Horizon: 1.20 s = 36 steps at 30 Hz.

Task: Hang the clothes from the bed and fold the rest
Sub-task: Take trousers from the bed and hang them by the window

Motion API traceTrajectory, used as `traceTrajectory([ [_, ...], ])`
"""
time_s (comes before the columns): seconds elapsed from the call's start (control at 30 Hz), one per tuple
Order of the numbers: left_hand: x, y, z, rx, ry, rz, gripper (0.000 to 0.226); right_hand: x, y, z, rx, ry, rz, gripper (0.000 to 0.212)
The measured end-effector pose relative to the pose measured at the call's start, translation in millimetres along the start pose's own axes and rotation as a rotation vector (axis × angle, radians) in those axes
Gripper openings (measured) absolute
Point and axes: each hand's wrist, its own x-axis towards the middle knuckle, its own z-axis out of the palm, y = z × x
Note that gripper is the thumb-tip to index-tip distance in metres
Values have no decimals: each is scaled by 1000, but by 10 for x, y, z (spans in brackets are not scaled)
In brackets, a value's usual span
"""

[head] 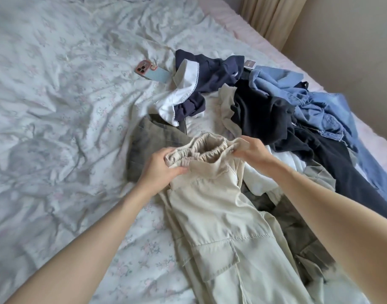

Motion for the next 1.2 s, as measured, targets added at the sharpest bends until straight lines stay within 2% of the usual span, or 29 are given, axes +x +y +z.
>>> traceTrajectory([
  [0.1,-453,115,67,150,-87,195,47,-364,106,-119,-249,-12,-89,19],
  [0.33,-1527,182,461,317,-368,437,41,-1311,570,-279,-737,-69,-154,32],
  [0.4,-1744,117,616,339,-424,456,42,-1523,748,-320,-844,-127,-194,35],
  [0.5,-2006,24,835,407,-586,386,45,-1788,1058,-348,-977,-284,-177,39],
  [0.6,-2116,-16,981,563,-890,315,48,-1935,1280,-304,-1116,-498,-9,41],
  [0.67,-2113,12,1010,619,-989,309,52,-1961,1290,-217,-1183,-505,42,36],
  [0.7,-2096,40,1009,598,-919,342,52,-1960,1276,-166,-1197,-391,-40,31],
  [0.77,-2035,55,1002,528,-510,513,44,-1961,1236,-62,-1118,-58,-303,23],
  [0.8,-1992,31,1005,551,-301,545,40,-1971,1215,21,-1071,56,-410,26],
  [0.83,-1927,13,1018,622,-176,493,40,-1970,1197,121,-1072,68,-444,35],
  [0.87,-1854,-11,1022,717,-127,399,45,-1973,1211,241,-1099,12,-447,45],
  [0.93,-1736,-142,1040,807,-155,217,55,-1972,1279,463,-1145,-141,-437,60],
  [1.0,-1697,-348,1111,835,-270,73,62,-1934,1377,576,-1177,-280,-332,64],
  [1.13,-1789,-593,1340,994,-431,-29,65,-1761,1632,596,-1214,-418,-154,61],
  [1.2,-1793,-617,1415,1028,-486,-49,67,-1712,1708,599,-1206,-457,-131,58],
])
